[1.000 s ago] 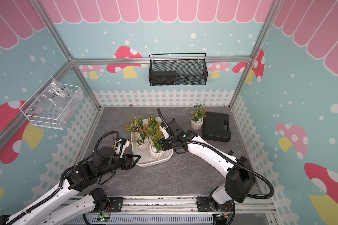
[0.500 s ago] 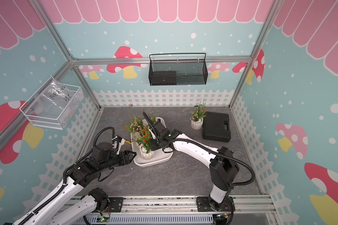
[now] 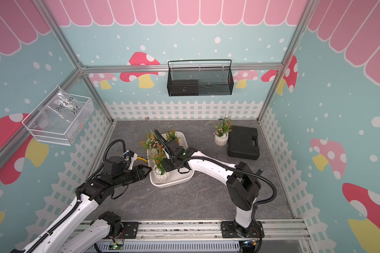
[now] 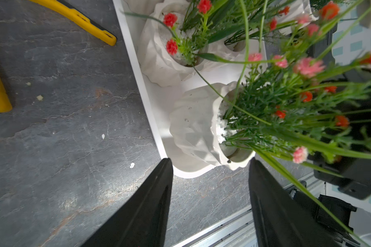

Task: Put the potted gypsophila into the storage box
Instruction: Place the baby's breath potted plant at the storage box.

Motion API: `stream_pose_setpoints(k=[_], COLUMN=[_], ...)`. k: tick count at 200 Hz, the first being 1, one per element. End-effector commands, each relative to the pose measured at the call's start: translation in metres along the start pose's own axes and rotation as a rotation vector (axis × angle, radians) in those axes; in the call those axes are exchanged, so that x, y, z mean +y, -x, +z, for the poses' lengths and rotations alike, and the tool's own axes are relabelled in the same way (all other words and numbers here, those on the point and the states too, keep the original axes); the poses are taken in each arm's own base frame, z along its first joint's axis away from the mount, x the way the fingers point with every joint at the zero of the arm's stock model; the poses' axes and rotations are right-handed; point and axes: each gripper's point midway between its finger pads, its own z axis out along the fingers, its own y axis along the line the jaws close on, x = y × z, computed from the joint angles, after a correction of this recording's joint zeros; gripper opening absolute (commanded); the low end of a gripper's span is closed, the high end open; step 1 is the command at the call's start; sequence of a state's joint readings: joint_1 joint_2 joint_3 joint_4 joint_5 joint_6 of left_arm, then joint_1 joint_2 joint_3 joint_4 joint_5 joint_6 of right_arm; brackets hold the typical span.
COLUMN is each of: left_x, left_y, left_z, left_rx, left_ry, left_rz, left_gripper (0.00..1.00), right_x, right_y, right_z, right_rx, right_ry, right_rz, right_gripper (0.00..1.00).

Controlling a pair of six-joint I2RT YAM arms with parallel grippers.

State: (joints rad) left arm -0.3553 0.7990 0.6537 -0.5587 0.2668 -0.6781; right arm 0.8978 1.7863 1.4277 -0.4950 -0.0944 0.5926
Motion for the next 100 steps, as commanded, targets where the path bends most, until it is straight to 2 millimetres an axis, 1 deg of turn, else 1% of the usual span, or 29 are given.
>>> stream_pose_setpoints(k=[1,38,65,100], left_x=[-0.001,-0.002,-0.003,-0.002], left_y=[0.0,0.0,0.0,-0.001], left_z=[0.002,0.003,0.002,0.002], left_rx=[0.0,0.002,-0.001,-0.003], left_ry=[-0.02,-0.029,-0.03,-0.034], left_rz=[-0.015,-0.011,-0.007,-0.004], left_gripper=[0.58,0.59,0.59,0.59], right_x=[0.01,0.008,0.008,0.008], right_y=[0.01,0.003,0.001,-0.001], right_z=[0.004,0.019,0.026,0.034], right_rx=[-0.043,-0.011,-0.003,0.008], right_ry=[0.041,0.043,0.044,0.052], right_rz=[0.007,-0.007,-0.006,-0.008], right_gripper=[0.01,0.01,0.01,0.04])
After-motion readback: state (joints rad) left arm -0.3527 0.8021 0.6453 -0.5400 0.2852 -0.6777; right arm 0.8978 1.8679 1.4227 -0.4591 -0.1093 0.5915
